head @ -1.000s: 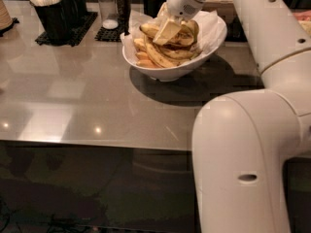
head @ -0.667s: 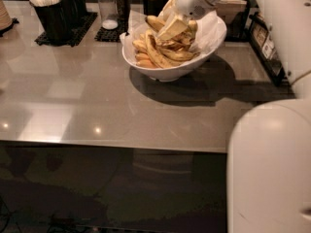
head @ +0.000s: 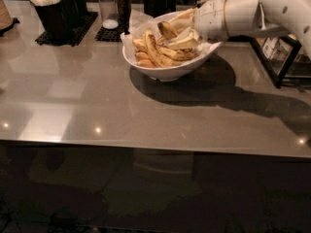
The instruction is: Pick banana from white bowl
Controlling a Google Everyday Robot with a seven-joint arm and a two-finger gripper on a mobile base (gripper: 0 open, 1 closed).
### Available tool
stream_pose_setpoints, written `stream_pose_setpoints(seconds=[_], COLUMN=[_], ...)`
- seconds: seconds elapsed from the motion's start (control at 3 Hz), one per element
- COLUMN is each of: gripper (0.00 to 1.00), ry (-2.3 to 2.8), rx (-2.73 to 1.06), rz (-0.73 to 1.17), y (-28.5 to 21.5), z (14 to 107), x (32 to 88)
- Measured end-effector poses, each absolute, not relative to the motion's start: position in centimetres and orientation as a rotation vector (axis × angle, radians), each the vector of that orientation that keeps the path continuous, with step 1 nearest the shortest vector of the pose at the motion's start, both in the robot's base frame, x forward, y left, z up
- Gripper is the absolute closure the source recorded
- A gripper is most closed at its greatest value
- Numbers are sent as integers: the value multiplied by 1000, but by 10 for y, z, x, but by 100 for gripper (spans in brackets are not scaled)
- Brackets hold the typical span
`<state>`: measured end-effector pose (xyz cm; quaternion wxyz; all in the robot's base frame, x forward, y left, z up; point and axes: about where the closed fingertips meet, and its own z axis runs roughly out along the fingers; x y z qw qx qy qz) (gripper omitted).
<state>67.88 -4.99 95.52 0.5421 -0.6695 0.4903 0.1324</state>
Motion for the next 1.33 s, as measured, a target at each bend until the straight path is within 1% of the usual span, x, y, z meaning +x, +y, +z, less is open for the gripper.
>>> stream_pose_setpoints(seconds=[0.67, 1.33], gripper=[100, 100], ry=[959, 956], rx=[-1424, -1440], rz=[272, 281], y=[-53, -46], z=[972, 972], x=[643, 645])
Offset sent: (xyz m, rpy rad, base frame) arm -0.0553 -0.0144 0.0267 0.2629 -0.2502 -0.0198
